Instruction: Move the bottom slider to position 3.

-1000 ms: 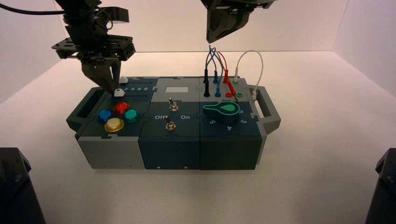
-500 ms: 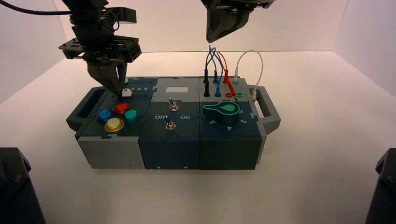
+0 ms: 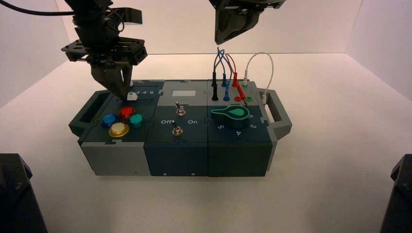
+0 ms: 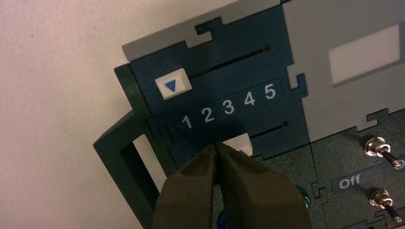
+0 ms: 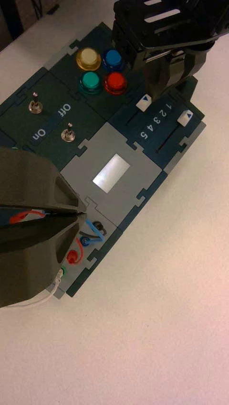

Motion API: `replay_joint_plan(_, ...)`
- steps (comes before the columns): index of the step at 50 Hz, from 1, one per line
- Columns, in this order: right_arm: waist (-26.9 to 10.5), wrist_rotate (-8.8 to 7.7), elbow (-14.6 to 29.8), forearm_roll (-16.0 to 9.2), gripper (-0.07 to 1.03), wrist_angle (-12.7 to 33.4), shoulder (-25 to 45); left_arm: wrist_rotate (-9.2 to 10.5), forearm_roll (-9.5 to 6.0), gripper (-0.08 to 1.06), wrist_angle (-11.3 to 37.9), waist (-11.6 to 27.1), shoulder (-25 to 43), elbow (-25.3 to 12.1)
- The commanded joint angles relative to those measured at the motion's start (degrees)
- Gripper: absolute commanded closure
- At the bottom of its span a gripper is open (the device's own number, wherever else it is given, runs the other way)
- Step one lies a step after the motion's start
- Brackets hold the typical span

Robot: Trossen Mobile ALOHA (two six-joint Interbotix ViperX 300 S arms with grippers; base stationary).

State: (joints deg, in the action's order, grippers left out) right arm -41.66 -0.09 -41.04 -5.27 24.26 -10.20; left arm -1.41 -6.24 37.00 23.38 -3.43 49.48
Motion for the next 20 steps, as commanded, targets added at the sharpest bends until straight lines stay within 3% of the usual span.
replay_joint_plan(1,0.0,-0.18,1.8,0.2,0.98,-0.2,-1.4,-0.88,0.35,1.00,-0.4,-2.0,-4.0,-0.5)
replay_joint_plan(13,0.9,-0.09,1.8,0.5,0.98,-0.2,-2.0,-1.23,0.44,1.00,-2.6,-6.5,-11.1,1.2)
replay_joint_plan(20,1.5,-0.09,1.7,0.5,0.98,-0.2,-1.9,-1.58,0.44,1.00,-3.0,-7.2,-11.7,1.5)
